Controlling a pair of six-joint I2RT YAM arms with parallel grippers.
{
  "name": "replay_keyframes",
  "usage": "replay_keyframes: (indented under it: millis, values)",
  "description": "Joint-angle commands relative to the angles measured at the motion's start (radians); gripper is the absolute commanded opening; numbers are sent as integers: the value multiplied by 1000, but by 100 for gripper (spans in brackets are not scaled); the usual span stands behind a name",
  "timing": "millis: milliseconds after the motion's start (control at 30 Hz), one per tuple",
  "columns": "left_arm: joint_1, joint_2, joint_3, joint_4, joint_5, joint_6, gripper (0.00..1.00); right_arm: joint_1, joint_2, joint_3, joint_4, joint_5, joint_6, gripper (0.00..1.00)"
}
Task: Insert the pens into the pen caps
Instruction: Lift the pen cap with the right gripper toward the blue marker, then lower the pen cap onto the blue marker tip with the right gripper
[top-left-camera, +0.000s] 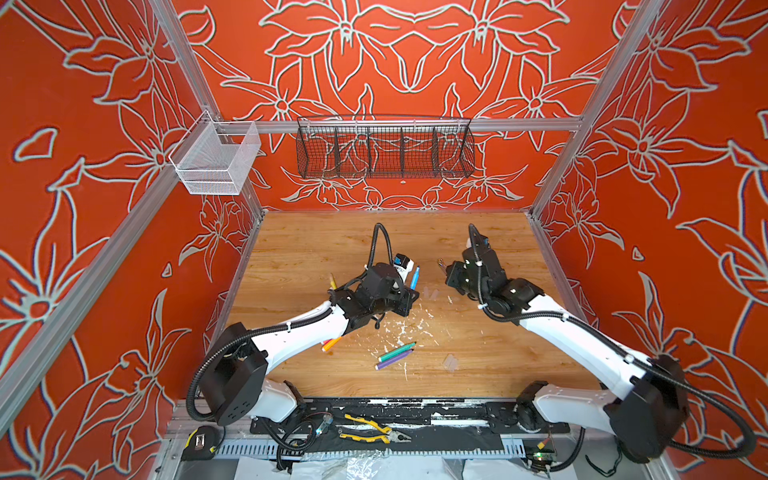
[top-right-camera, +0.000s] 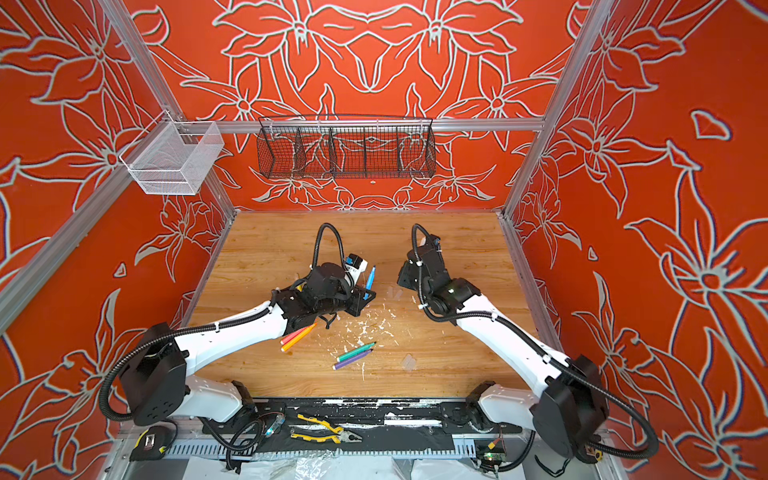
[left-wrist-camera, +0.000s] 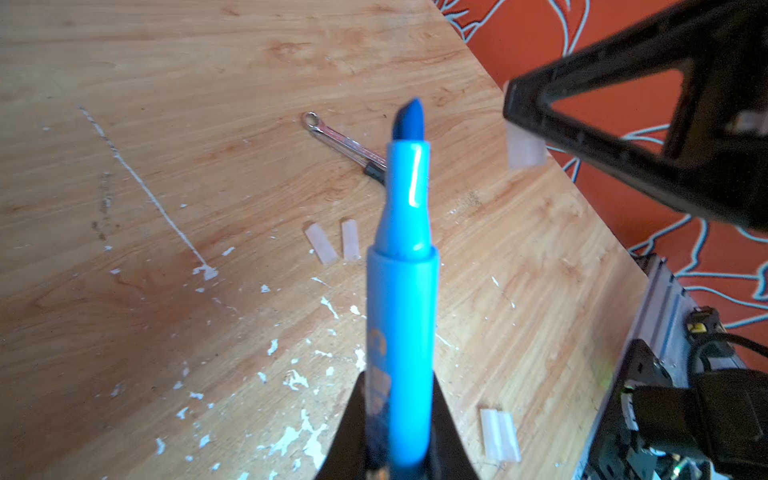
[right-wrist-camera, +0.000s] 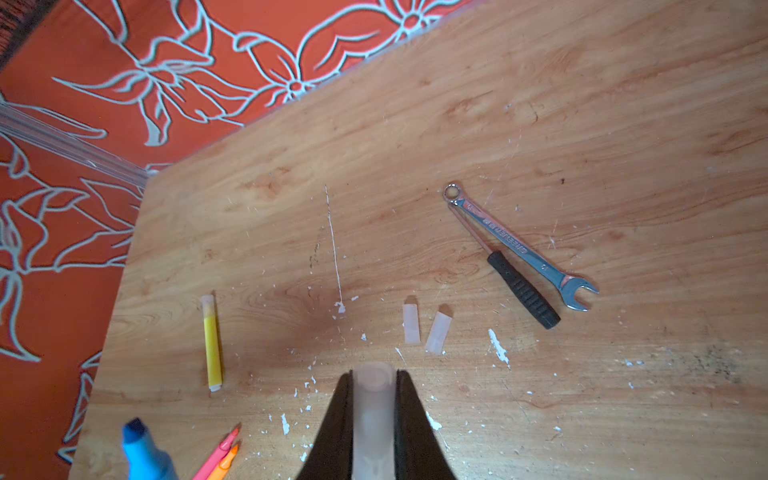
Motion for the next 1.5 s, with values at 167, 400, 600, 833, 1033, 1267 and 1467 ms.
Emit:
replay_keyframes:
  millis: [167, 400, 600, 833, 1033, 1267, 1467]
  values:
    - [-56, 15, 35, 25, 22, 56, 0, -31, -307, -309, 282, 70, 42, 4]
    - [-75, 5, 32, 34, 55, 74, 0, -32, -330, -357, 451, -67, 11, 4]
    - [-86, 3, 32, 38, 62, 82, 0, -31, -302, -369, 554, -176, 7, 3]
    - [-93, 6, 34, 37, 57, 85, 0, -32, -274, -377, 587, -200, 22, 3]
    - [-94, 14, 37, 36, 49, 85, 0, -32, -248, -362, 585, -223, 25, 3]
    - [-95, 19, 36, 45, 68, 81, 0, -32, -231, -380, 661, -269, 36, 1]
    - [-96, 33, 35, 55, 75, 69, 0, -32, -218, -422, 777, -302, 54, 0]
